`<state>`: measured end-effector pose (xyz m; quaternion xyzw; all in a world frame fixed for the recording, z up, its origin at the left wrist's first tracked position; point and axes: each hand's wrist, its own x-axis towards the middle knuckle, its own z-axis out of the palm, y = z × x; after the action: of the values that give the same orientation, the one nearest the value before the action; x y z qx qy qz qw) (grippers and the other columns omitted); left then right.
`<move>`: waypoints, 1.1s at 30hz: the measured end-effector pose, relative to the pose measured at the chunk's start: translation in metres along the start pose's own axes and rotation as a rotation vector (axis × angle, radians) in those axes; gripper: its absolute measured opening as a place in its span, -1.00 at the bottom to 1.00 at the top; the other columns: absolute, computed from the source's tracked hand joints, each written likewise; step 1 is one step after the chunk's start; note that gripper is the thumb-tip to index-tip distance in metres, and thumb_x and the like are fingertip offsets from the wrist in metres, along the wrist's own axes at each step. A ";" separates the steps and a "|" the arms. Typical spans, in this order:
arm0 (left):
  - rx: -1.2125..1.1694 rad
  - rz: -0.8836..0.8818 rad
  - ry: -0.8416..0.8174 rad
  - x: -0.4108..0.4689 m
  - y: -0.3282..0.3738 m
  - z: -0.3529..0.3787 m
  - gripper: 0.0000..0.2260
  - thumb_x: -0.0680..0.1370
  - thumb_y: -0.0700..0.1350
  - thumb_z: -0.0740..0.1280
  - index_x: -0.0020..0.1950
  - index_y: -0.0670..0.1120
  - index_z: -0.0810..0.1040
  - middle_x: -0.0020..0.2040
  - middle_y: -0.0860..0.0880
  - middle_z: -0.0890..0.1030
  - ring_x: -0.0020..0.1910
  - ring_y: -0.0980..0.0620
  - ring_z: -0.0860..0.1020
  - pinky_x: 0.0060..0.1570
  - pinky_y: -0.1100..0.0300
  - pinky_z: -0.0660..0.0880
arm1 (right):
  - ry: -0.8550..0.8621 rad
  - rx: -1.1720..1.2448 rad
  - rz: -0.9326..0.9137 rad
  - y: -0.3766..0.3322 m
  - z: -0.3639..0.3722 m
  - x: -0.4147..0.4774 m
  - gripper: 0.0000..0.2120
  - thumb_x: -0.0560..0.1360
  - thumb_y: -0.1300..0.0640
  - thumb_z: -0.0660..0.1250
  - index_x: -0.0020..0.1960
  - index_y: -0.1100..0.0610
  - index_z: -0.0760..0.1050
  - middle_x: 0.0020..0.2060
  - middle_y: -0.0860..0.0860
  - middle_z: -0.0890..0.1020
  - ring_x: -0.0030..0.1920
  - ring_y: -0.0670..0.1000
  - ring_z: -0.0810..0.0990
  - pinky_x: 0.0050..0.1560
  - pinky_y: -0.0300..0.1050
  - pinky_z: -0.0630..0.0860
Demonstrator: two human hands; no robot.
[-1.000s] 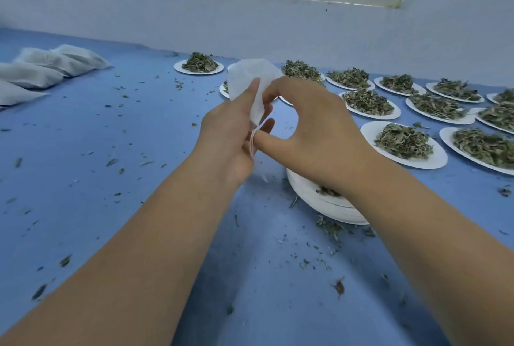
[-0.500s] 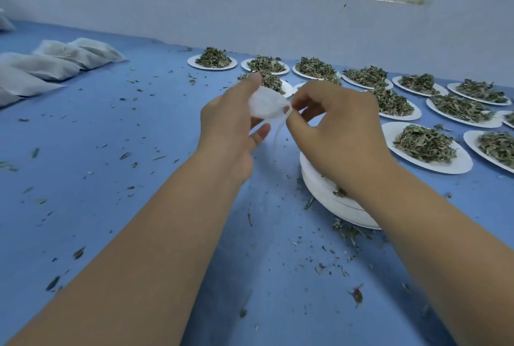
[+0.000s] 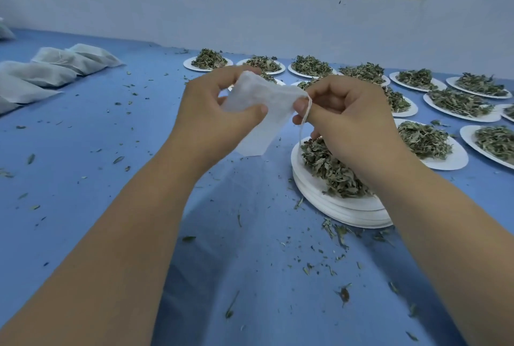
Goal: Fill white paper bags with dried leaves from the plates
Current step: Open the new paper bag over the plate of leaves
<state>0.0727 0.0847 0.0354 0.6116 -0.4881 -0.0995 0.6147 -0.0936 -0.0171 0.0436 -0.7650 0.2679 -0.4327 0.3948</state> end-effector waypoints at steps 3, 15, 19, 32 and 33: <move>0.052 -0.001 -0.089 -0.003 0.001 -0.002 -0.90 0.44 -0.12 0.51 -0.10 0.07 0.70 -0.17 0.05 0.71 -0.19 0.05 0.65 -0.23 0.17 0.55 | -0.024 -0.018 -0.007 0.000 -0.002 0.000 -0.95 0.54 0.21 0.46 -0.07 0.19 0.64 -0.29 0.02 0.73 -0.30 -0.10 0.68 -0.29 -0.21 0.57; 0.246 0.214 0.180 -0.003 0.007 0.000 -0.83 0.59 -0.06 0.40 0.00 0.24 0.66 0.04 0.31 0.65 0.15 0.36 0.55 0.15 0.26 0.51 | 0.027 -0.311 -0.287 -0.014 -0.002 -0.013 -0.64 0.46 0.30 0.31 0.18 0.00 0.60 -0.06 -0.30 0.57 -0.11 -0.32 0.53 -0.11 -0.49 0.37; 0.202 0.139 0.195 -0.002 0.005 0.002 -0.84 0.56 -0.08 0.44 -0.17 0.16 0.69 -0.01 0.38 0.64 0.07 0.37 0.56 -0.02 0.31 0.51 | -0.007 -0.400 -0.450 -0.015 0.007 -0.019 -0.68 0.48 0.31 0.37 0.19 0.08 0.62 -0.13 -0.31 0.50 -0.23 -0.26 0.51 -0.13 -0.52 0.30; 0.154 0.107 0.079 -0.006 0.009 0.013 -0.84 0.43 -0.10 0.56 -0.24 -0.11 0.62 -0.01 0.20 0.67 0.06 0.30 0.58 0.07 0.12 0.53 | 0.074 -0.337 -0.312 -0.002 0.014 -0.016 -0.89 0.51 0.16 0.44 -0.03 -0.04 0.66 -0.24 -0.16 0.67 -0.29 -0.03 0.57 -0.24 -0.43 0.36; 0.153 0.110 0.076 -0.007 0.009 0.013 -0.83 0.42 -0.09 0.56 -0.24 -0.11 0.61 -0.01 0.20 0.67 0.06 0.30 0.58 0.08 0.10 0.53 | 0.053 -0.325 -0.319 -0.004 0.014 -0.016 -0.86 0.51 0.19 0.43 0.00 -0.03 0.67 -0.21 -0.20 0.66 -0.29 -0.04 0.57 -0.23 -0.45 0.35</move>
<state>0.0559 0.0830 0.0366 0.6323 -0.5034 -0.0044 0.5888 -0.0890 0.0021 0.0354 -0.8395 0.2200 -0.4607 0.1861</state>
